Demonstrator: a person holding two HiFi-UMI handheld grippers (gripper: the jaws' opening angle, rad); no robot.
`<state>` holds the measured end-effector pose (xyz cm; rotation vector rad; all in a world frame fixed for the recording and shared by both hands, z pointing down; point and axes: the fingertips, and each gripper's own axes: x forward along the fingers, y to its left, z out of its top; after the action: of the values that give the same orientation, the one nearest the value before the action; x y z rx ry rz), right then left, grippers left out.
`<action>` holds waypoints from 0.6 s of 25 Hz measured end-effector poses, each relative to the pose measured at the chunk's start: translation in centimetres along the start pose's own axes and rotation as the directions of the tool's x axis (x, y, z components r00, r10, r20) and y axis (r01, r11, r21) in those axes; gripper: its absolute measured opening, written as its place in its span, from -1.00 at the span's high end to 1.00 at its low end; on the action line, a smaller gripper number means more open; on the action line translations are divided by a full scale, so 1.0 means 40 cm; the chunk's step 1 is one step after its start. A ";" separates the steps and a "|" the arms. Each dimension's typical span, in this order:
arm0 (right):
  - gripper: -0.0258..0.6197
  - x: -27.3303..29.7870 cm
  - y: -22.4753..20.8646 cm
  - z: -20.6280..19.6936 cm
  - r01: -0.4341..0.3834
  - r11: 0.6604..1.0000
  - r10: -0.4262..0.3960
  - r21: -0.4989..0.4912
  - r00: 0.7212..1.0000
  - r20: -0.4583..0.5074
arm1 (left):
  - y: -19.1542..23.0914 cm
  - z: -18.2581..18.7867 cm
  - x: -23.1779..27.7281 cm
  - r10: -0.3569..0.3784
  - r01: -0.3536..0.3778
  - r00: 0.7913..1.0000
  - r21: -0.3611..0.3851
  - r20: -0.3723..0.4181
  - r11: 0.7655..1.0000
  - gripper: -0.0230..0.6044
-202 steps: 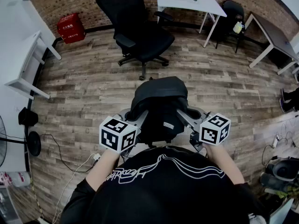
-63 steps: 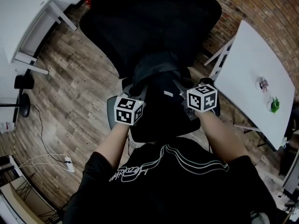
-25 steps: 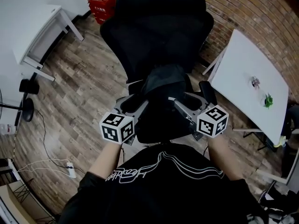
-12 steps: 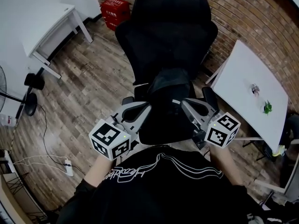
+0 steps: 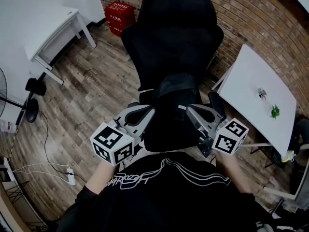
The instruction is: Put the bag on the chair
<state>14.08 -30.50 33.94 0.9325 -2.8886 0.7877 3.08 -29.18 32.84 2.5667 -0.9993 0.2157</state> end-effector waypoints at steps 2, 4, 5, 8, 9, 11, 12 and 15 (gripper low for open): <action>0.94 0.001 0.014 0.011 -0.023 1.000 0.023 -0.010 1.000 0.015 | -0.004 0.008 -0.004 -0.002 0.002 1.000 0.002 0.007 1.000 0.80; 0.94 0.003 0.021 0.015 -0.018 0.999 0.018 -0.051 1.000 0.010 | -0.009 0.013 -0.005 -0.002 0.002 1.000 0.008 0.010 1.000 0.80; 0.94 0.006 0.025 0.018 -0.019 0.998 0.019 -0.065 1.000 0.008 | -0.011 0.015 -0.005 -0.001 0.001 1.000 0.011 0.008 1.000 0.80; 0.94 0.014 0.039 0.025 -0.031 0.996 0.031 -0.084 1.000 0.004 | -0.013 0.016 -0.011 0.002 -0.002 1.000 0.015 0.007 1.000 0.80; 0.94 0.016 0.043 0.026 -0.033 0.996 0.033 -0.087 0.999 0.002 | -0.013 0.017 -0.013 0.002 -0.003 1.000 0.015 0.008 1.000 0.80; 0.94 0.019 0.049 0.025 -0.035 0.995 0.035 -0.090 0.999 -0.002 | -0.012 0.017 -0.018 0.003 -0.003 1.000 0.018 0.007 1.000 0.80; 0.94 0.020 0.052 0.022 -0.034 0.995 0.034 -0.092 0.999 -0.004 | -0.012 0.015 -0.020 0.003 -0.003 1.000 0.021 0.004 1.000 0.80; 0.94 0.025 0.063 0.008 -0.029 0.994 0.028 -0.103 1.000 -0.012 | -0.009 0.004 -0.030 0.004 -0.004 1.000 0.029 -0.005 1.000 0.80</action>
<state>11.93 -29.46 32.65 0.8757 -2.9075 0.6356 2.45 -28.24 32.28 2.5888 -1.0061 0.2394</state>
